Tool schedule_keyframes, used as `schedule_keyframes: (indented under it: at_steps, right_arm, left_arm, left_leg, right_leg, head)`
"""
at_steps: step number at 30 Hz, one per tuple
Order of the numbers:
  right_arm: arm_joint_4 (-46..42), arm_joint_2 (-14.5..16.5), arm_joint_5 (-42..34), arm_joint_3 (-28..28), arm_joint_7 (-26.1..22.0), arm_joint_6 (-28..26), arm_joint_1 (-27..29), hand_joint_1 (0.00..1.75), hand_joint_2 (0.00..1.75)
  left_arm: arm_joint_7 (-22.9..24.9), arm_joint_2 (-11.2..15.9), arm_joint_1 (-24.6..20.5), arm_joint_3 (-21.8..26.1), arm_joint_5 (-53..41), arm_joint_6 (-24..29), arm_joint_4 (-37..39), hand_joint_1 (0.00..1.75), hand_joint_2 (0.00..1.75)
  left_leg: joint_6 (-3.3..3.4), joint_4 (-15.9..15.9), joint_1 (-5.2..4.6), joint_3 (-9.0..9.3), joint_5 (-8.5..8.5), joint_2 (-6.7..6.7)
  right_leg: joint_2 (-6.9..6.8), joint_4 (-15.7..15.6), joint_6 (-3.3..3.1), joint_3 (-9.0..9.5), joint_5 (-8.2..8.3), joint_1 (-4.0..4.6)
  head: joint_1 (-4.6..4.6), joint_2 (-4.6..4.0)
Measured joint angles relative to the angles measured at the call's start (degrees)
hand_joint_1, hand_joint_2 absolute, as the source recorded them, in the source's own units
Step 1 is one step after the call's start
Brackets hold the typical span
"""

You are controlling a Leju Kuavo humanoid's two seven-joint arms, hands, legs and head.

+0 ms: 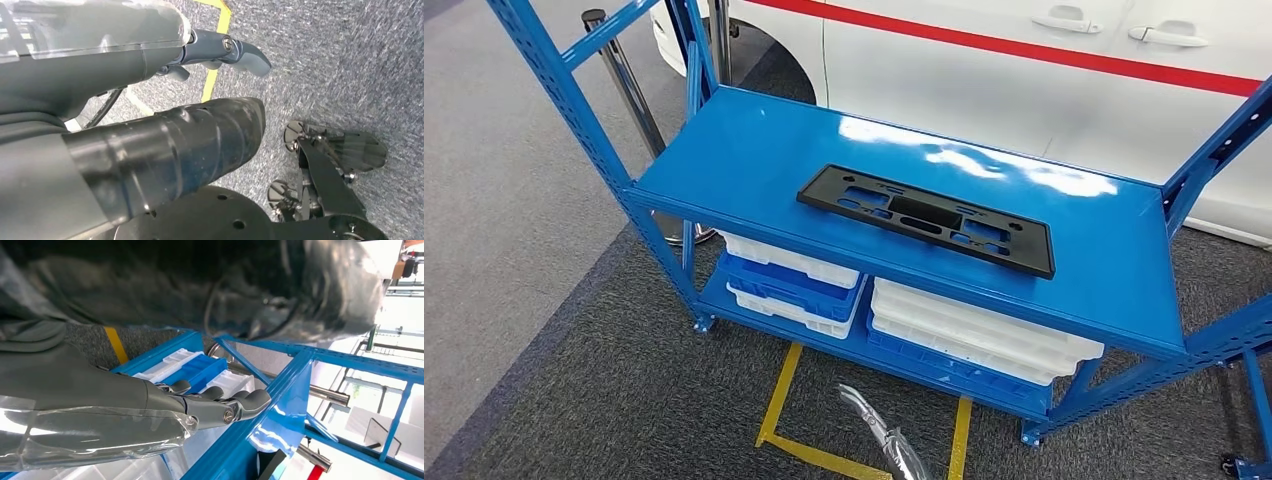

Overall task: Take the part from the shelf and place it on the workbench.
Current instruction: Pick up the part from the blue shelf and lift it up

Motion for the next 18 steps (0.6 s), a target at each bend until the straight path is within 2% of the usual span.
schedule_keyframes:
  at_steps: [2,3,4,5,8,9,10,12,13,14,15,16,18]
  right_arm:
    - [-0.03,0.00,-0.03,0.00,0.08,0.14,-0.01,0.00,0.00]
    - [-0.05,-0.01,-0.04,0.00,0.12,0.25,-0.02,0.00,0.00]
    - [-0.10,-0.01,-0.06,0.00,0.16,0.36,-0.02,0.00,0.00]
    - [-0.17,-0.02,-0.07,0.00,0.19,0.45,-0.03,0.00,0.00]
    - [-0.53,-0.04,-0.09,0.00,0.24,0.66,-0.01,0.00,0.00]
    - [-0.74,-0.05,-0.10,0.00,0.24,0.72,-0.01,0.00,0.00]
    - [-0.97,-0.06,-0.13,0.00,0.24,0.76,-0.01,0.00,0.00]
    - [-1.26,-0.08,-0.17,0.00,0.24,0.81,-0.01,0.00,0.00]
    - [-1.29,-0.08,-0.20,0.00,0.24,0.81,-0.01,0.00,0.00]
    - [-1.30,-0.09,-0.22,0.00,0.24,0.81,0.00,0.00,0.00]
    - [-1.29,-0.09,-0.26,0.00,0.24,0.81,0.00,0.00,0.00]
    - [-1.30,-0.09,-0.30,0.00,0.24,0.81,0.00,0.00,0.00]
    - [-1.38,-0.09,-0.37,0.00,0.24,0.81,0.00,0.00,0.00]
  left_arm:
    - [-0.10,-0.13,-0.02,-0.02,0.14,-0.04,0.00,0.00,0.00]
    - [-0.18,-0.19,-0.05,-0.03,0.21,-0.05,0.00,0.00,0.00]
    - [-0.25,-0.22,-0.08,-0.05,0.26,-0.05,0.00,0.00,0.00]
    - [-0.32,-0.23,-0.09,-0.07,0.31,-0.05,0.00,0.00,0.00]
    - [-0.47,-0.23,-0.10,-0.10,0.37,-0.04,0.00,0.00,0.00]
    - [-0.50,-0.22,-0.12,-0.10,0.38,-0.04,0.00,0.00,0.00]
    - [-0.52,-0.22,-0.13,-0.11,0.38,-0.04,0.00,0.00,0.00]
    - [-0.55,-0.24,-0.12,-0.12,0.39,-0.06,0.00,0.00,0.00]
    - [-0.55,-0.26,-0.09,-0.12,0.39,-0.07,0.00,0.00,0.00]
    - [-0.55,-0.27,-0.06,-0.12,0.40,-0.08,0.00,0.00,0.00]
    - [-0.55,-0.28,-0.03,-0.12,0.40,-0.08,0.00,0.00,0.00]
    - [-0.55,-0.28,-0.02,-0.12,0.40,-0.08,0.00,0.00,0.00]
    - [-0.55,-0.24,-0.05,-0.12,0.40,-0.08,0.01,0.00,0.00]
  left_leg:
    - [-0.24,0.29,0.01,0.09,-0.22,-0.18]
    - [-0.48,0.55,-0.11,0.03,-0.38,-0.26]
    - [-0.74,0.75,-0.20,-0.08,-0.48,-0.31]
    - [-1.03,0.86,-0.29,-0.20,-0.55,-0.33]
    - [-2.03,0.97,-0.20,-0.27,-0.78,-0.30]
    - [-2.33,1.91,-0.14,-0.62,-1.57,-0.25]
    - [-2.58,3.87,-0.10,-1.44,-2.93,-0.21]
    - [-2.91,10.75,-0.05,-4.52,-6.69,-0.14]
    - [-3.01,14.28,-0.03,-6.13,-8.04,-0.14]
    - [-3.04,16.58,-0.03,-7.19,-8.55,-0.14]
    - [-2.99,16.61,-0.03,-7.19,-7.82,-0.14]
    - [-2.84,14.50,-0.04,-6.17,-6.13,-0.14]
    - [-2.27,6.35,-0.21,-2.28,-2.18,-0.07]
  right_leg:
    - [0.04,-7.02,-0.25,3.17,4.07,-0.05]
    - [0.12,-10.74,-0.42,4.84,5.55,0.03]
    - [0.20,-13.23,-0.59,5.89,6.33,0.11]
    - [0.29,-14.31,-0.76,6.25,6.43,0.21]
    - [0.32,-14.60,-1.65,6.17,6.58,0.29]
    - [0.26,-14.79,-2.06,6.23,6.69,0.22]
    - [0.18,-14.97,-2.40,6.28,6.79,0.10]
    - [0.00,-15.01,-2.77,6.26,6.80,0.13]
    - [-0.06,-14.99,-2.81,6.25,6.78,0.21]
    - [-0.10,-14.98,-2.83,6.27,6.77,0.28]
    - [-0.09,-14.97,-2.84,6.33,6.75,0.34]
    - [-0.07,-14.97,-2.84,6.43,6.73,0.38]
    - [-0.01,-14.93,-2.69,6.65,6.61,0.54]
  head:
    - [0.01,0.00]
    - [0.01,0.00]
    - [0.00,0.00]
    - [-0.01,0.00]
    - [-0.02,0.00]
    - [-0.04,0.00]
    - [-0.05,0.00]
    - [-0.07,0.00]
    - [-0.06,0.00]
    - [-0.06,0.00]
    - [-0.06,0.00]
    - [-0.06,0.00]
    - [-0.06,0.00]
